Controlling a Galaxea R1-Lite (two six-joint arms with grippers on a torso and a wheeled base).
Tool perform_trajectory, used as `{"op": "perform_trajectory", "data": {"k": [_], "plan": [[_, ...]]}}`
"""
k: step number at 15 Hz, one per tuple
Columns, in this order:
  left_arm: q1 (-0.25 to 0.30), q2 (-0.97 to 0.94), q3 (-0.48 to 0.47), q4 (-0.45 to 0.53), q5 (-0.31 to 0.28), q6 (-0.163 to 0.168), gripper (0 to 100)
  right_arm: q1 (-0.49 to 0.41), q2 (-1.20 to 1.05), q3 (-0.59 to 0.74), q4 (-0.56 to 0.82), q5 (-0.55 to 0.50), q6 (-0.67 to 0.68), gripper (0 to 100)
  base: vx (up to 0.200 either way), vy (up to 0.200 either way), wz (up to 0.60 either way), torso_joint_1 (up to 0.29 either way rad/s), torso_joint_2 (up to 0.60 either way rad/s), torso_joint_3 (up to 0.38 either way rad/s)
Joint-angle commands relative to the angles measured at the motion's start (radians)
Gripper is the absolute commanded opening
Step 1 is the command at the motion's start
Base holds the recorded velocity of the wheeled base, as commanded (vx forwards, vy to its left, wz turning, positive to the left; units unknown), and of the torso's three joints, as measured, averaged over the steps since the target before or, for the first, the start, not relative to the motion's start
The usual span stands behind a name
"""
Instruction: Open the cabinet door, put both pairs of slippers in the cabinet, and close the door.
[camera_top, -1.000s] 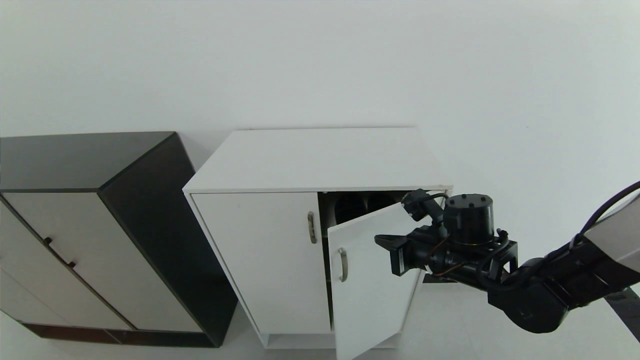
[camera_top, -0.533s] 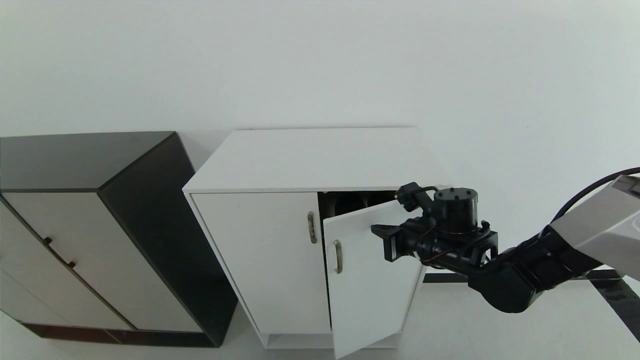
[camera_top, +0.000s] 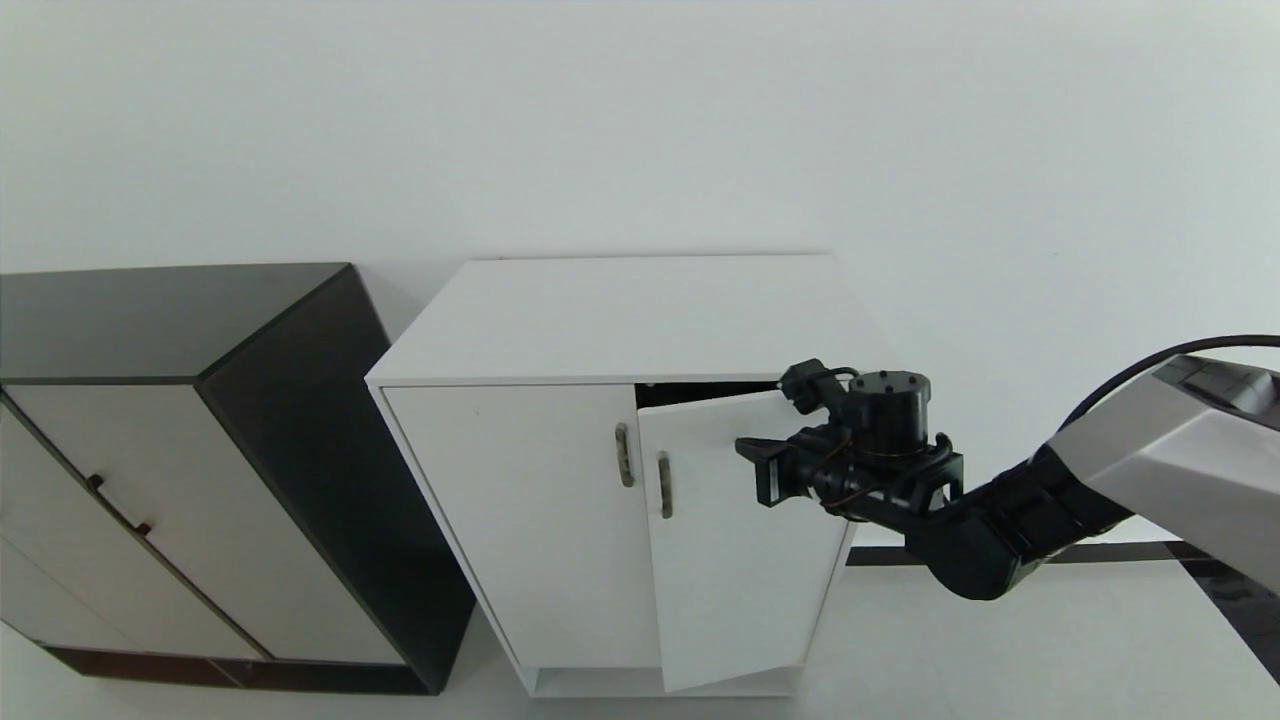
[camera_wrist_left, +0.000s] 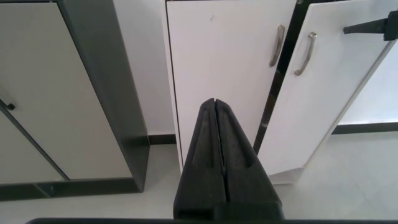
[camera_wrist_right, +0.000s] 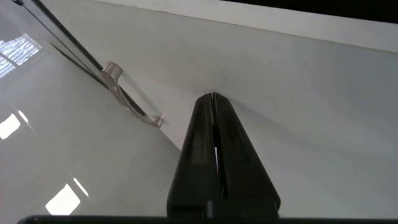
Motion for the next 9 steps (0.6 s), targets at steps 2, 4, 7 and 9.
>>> {"op": "perform_trajectory", "data": {"k": [2,4,7,9], "plan": [[0.0,0.001,0.0,0.0,-0.001,0.0,0,-0.006,0.034,-0.025,-0.002,0.001,-0.001,0,0.0,0.0,0.0,0.0,0.0,0.0],[0.0,0.001,0.0,0.0,0.0,0.0,0,-0.009,0.036,-0.036,0.0,0.001,0.0,0,0.0,0.0,0.0,0.0,0.0,0.0],[0.0,0.001,0.0,0.0,0.0,0.0,0,-0.015,0.039,-0.036,-0.002,0.001,0.0,0,0.0,0.0,0.0,0.0,0.0,0.0],[0.0,0.001,0.0,0.0,0.0,0.0,0,-0.018,0.056,-0.051,-0.003,0.001,0.0,0,0.0,0.0,0.0,0.0,0.0,0.0]]}}
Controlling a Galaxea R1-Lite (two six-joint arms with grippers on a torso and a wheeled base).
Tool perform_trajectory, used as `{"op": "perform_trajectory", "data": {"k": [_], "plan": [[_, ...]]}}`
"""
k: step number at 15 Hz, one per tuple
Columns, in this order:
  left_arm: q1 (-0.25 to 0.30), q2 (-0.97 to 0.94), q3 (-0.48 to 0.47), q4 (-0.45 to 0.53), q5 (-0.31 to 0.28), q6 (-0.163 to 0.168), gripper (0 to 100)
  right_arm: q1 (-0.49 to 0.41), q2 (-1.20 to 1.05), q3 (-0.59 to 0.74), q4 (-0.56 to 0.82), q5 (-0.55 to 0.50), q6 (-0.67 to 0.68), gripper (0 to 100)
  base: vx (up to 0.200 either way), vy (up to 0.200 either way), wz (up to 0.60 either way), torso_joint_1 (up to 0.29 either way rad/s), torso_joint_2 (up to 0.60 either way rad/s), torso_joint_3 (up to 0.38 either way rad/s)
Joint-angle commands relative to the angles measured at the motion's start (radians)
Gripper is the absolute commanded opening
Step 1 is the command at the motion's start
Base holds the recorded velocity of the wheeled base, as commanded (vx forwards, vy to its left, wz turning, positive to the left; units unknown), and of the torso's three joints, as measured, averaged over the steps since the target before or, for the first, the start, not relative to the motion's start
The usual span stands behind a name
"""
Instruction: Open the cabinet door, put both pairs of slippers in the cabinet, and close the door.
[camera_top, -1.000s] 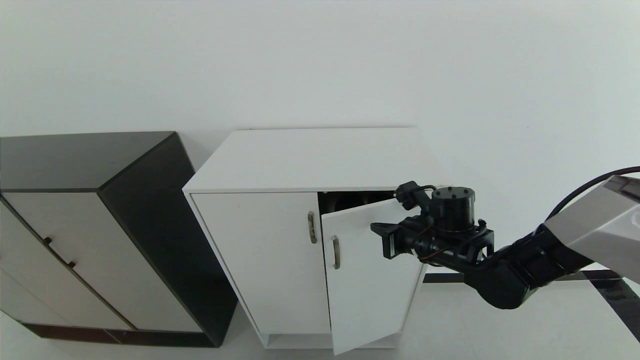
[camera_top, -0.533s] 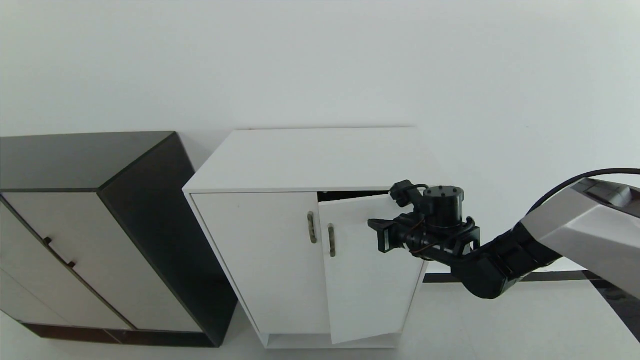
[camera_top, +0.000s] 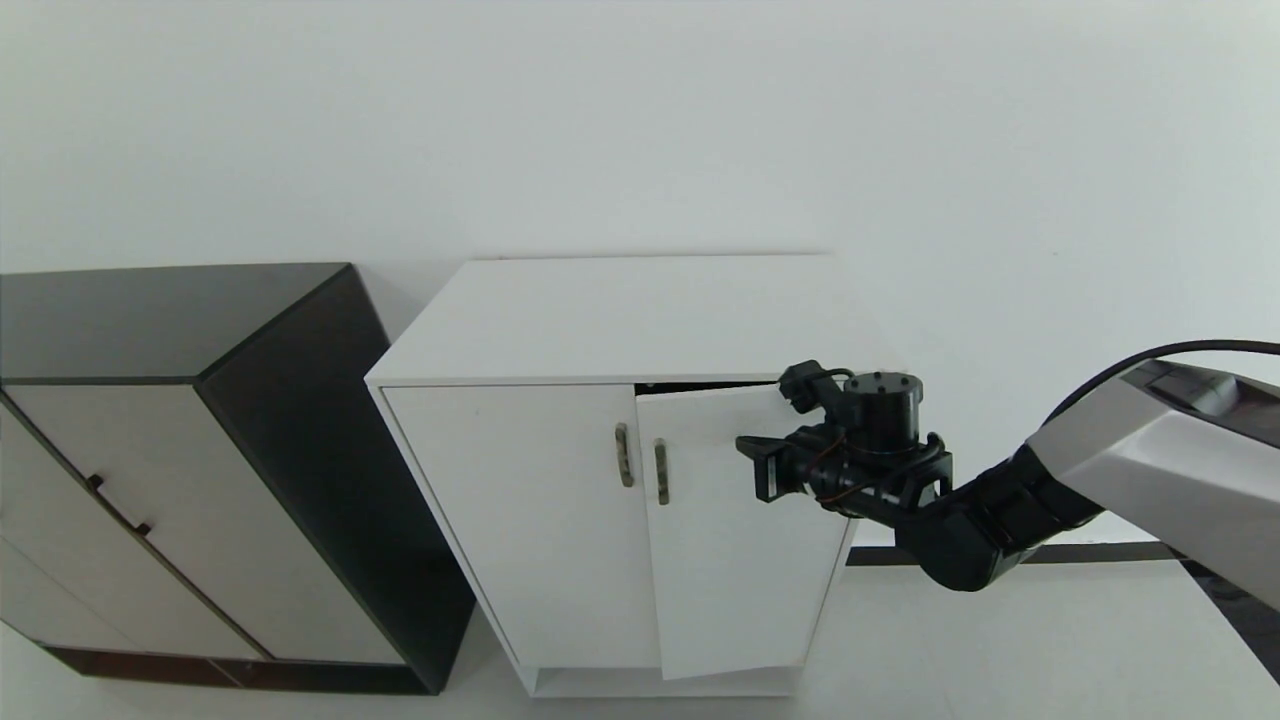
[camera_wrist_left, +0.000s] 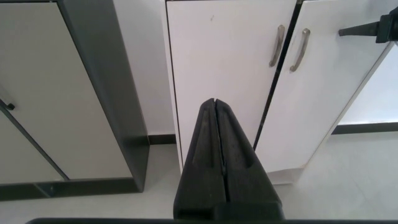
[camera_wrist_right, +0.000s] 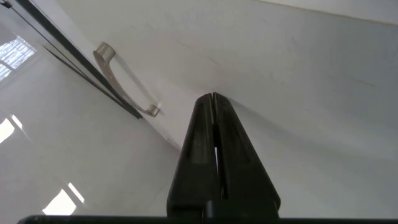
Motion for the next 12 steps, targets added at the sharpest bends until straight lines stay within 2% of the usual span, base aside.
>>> {"op": "perform_trajectory", "data": {"k": [1,12], "plan": [[0.0,0.001,0.0,0.0,0.0,0.0,0,-0.003,0.021,-0.012,-0.001,0.0,0.0,0,0.0,0.0,0.0,0.0,0.0,0.0],[0.0,0.001,0.0,0.0,0.0,0.0,0,-0.005,0.051,-0.052,-0.002,-0.001,-0.001,0,0.0,0.0,0.0,0.0,0.0,0.0]]}}
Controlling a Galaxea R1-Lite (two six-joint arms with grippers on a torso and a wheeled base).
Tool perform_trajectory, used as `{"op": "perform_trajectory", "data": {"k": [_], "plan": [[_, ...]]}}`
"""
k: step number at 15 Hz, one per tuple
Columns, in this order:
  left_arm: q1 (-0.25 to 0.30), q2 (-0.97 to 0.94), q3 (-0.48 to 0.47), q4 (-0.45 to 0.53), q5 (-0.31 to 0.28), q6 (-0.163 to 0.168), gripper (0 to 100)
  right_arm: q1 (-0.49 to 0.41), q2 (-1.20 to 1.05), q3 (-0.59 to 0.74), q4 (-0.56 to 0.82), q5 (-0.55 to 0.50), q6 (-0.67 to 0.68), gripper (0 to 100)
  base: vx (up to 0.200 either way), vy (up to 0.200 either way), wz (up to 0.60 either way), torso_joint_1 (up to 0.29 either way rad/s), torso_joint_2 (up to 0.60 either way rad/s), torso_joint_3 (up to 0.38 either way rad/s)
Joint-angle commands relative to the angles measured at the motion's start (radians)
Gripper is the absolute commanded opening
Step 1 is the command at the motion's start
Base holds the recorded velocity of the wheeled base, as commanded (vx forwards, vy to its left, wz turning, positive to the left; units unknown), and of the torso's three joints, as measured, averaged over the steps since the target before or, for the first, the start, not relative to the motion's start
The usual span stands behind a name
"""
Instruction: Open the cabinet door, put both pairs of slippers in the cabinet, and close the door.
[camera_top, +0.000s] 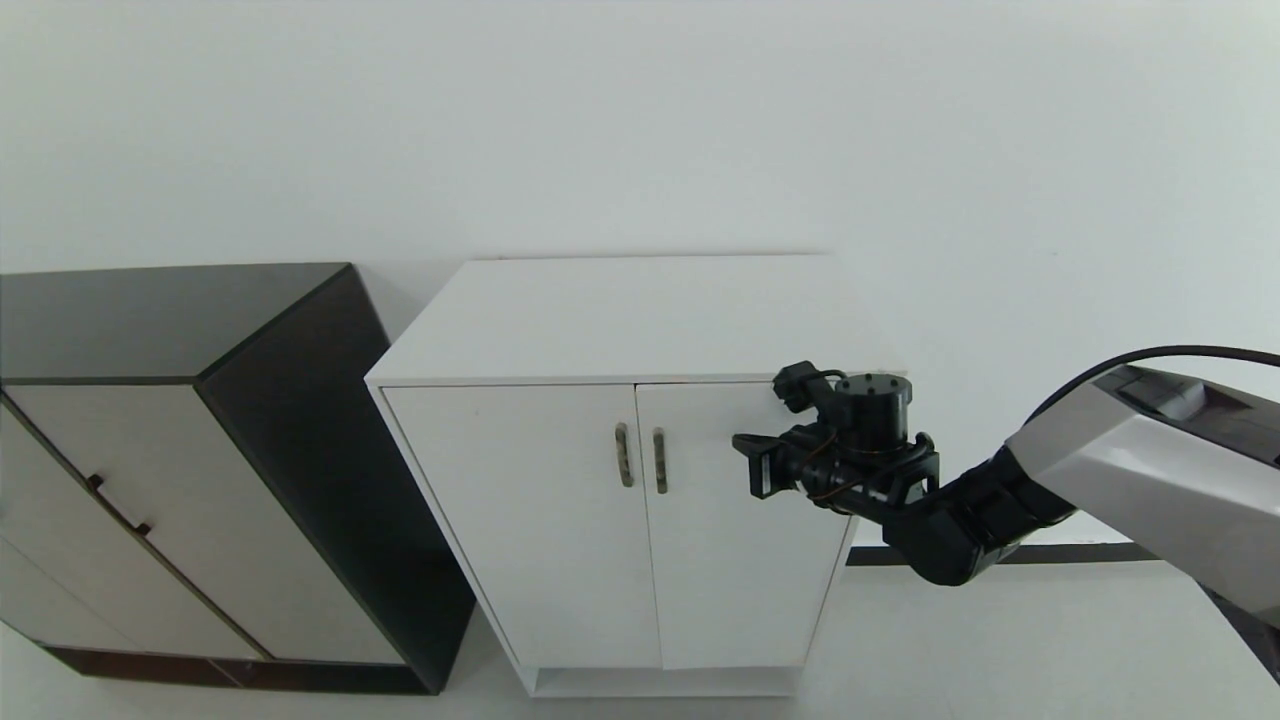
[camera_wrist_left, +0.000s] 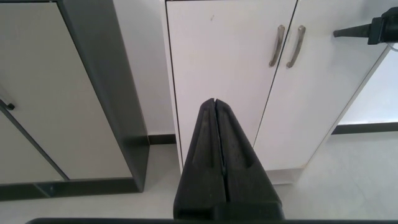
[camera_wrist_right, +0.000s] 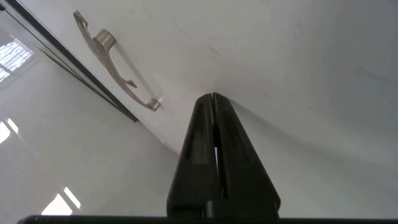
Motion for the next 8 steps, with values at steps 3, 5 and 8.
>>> {"op": "perform_trajectory", "data": {"k": [3,5,8], "plan": [[0.0,0.001,0.0,0.0,0.0,0.0,0,0.0,0.01,-0.01,0.0,0.0,0.001,0,0.0,0.0,0.0,0.0,0.0,0.0],[0.0,0.001,0.0,0.0,0.0,0.0,0,0.0,0.01,-0.01,0.0,0.0,-0.001,0,0.0,0.0,0.0,0.0,0.0,0.0],[0.0,0.001,0.0,0.0,0.0,0.0,0,0.0,0.016,-0.015,0.0,0.0,0.001,0,0.0,0.0,0.0,0.0,0.0,0.0]]}}
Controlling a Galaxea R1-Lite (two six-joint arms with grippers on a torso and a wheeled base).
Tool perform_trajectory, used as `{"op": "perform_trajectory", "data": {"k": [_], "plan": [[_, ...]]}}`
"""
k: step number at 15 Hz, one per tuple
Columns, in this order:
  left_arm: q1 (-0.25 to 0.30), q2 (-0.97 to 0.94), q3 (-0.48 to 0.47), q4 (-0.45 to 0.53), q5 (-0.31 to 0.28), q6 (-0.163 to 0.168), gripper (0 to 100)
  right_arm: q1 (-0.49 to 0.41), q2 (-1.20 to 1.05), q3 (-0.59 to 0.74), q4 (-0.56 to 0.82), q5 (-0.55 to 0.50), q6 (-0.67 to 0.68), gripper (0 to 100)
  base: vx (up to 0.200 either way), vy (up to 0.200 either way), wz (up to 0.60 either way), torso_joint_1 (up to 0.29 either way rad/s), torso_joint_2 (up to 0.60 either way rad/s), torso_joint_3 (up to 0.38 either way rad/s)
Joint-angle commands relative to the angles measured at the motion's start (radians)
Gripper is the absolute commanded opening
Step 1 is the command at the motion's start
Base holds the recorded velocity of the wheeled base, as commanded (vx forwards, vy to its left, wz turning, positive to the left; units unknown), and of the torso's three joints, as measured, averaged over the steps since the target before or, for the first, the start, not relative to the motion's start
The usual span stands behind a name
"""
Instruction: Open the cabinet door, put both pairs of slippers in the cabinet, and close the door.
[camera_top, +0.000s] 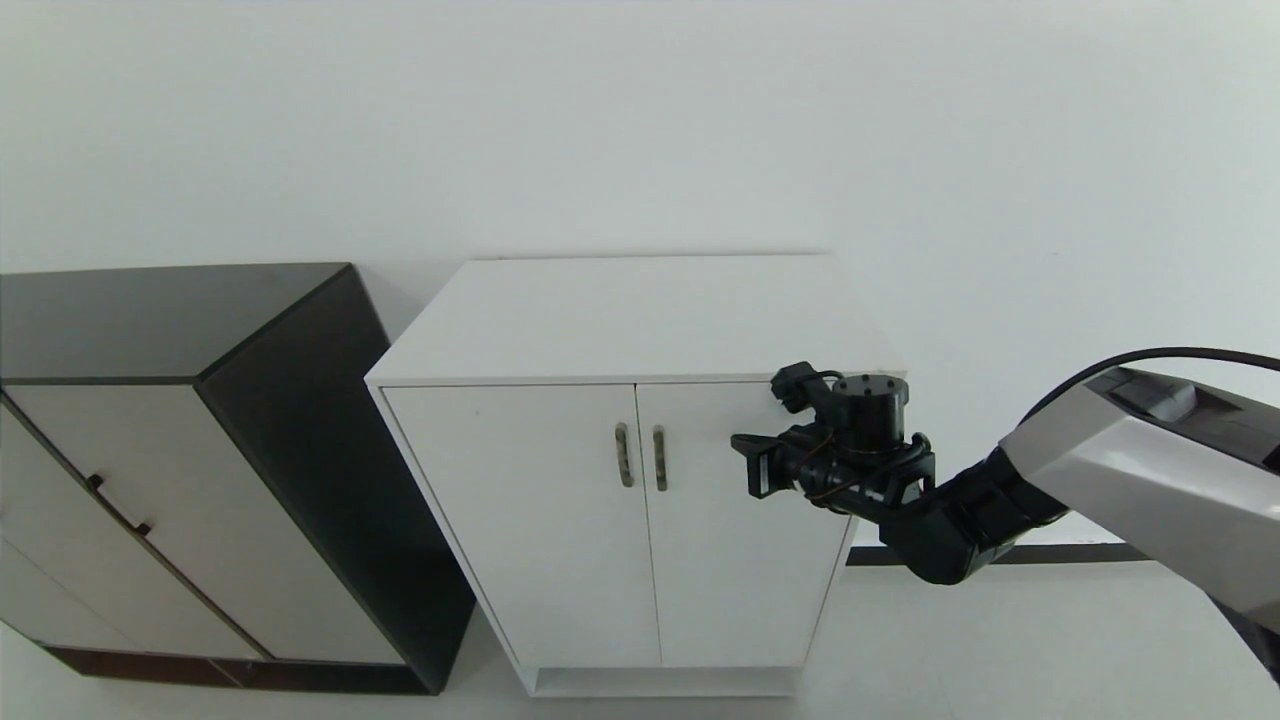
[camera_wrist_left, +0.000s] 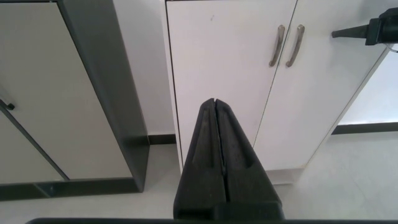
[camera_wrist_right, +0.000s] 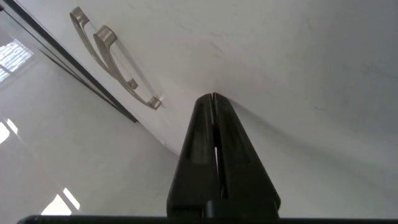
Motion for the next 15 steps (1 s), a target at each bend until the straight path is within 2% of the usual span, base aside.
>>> {"op": "perform_trajectory", "data": {"k": [1,11,13,15], "plan": [[0.0,0.001,0.0,0.0,0.0,0.0,0,0.0,0.007,-0.005,0.0,0.0,0.0,0,0.0,0.0,0.0,0.0,0.0,0.0],[0.0,0.001,0.0,0.0,-0.001,0.001,0,-0.014,0.039,-0.048,0.0,-0.024,-0.001,0,0.0,0.0,0.0,0.0,0.0,0.0],[0.0,0.001,0.0,0.0,0.0,0.001,0,-0.012,0.004,-0.027,0.0,-0.043,-0.001,0,0.0,0.0,0.0,0.0,0.0,0.0],[0.0,0.001,0.0,0.0,0.0,0.001,0,-0.011,-0.073,0.05,-0.002,-0.043,-0.001,0,0.0,0.0,0.0,0.0,0.0,0.0]]}}
